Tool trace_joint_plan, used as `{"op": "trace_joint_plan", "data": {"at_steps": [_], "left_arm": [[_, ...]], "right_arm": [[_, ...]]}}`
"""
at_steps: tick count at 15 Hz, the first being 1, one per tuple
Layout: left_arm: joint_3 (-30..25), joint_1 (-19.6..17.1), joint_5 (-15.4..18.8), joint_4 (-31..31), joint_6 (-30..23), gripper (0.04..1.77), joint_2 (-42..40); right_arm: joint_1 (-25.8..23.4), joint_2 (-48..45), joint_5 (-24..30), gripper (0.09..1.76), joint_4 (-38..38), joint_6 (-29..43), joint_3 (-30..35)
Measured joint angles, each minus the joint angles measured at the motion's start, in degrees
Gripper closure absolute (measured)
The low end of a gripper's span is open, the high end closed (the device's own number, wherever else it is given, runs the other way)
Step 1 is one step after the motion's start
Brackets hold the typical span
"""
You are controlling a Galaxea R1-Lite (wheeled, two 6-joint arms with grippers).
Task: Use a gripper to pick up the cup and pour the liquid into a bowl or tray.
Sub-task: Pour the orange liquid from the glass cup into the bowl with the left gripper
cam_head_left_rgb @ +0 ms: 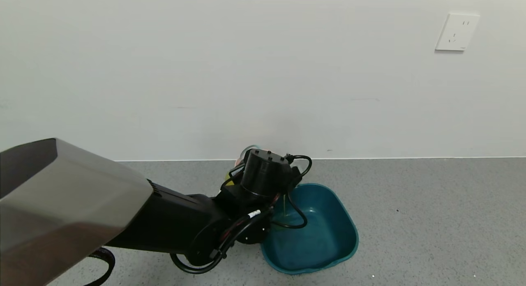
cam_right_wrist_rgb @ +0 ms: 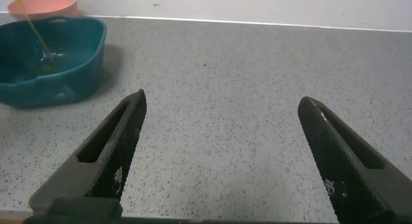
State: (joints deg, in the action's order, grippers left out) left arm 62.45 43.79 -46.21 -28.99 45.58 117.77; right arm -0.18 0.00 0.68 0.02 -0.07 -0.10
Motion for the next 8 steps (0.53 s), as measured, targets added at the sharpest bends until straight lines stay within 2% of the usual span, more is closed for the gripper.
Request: {"op": "trace_joint_plan", "data": {"at_steps": [4,8], "left_arm": [[-0.11,2.54,-4.23,0.20,2.32,0.51,0.91],[-0.52,4.47,-6.75,0.22,4.36,0.51,1.55]], "right_arm": [[0.00,0.00,0.00,0.14,0.00,0.00,0.00],[0.00,0.00,0.00,0.14,-0.02,0.00,0.00]]}}
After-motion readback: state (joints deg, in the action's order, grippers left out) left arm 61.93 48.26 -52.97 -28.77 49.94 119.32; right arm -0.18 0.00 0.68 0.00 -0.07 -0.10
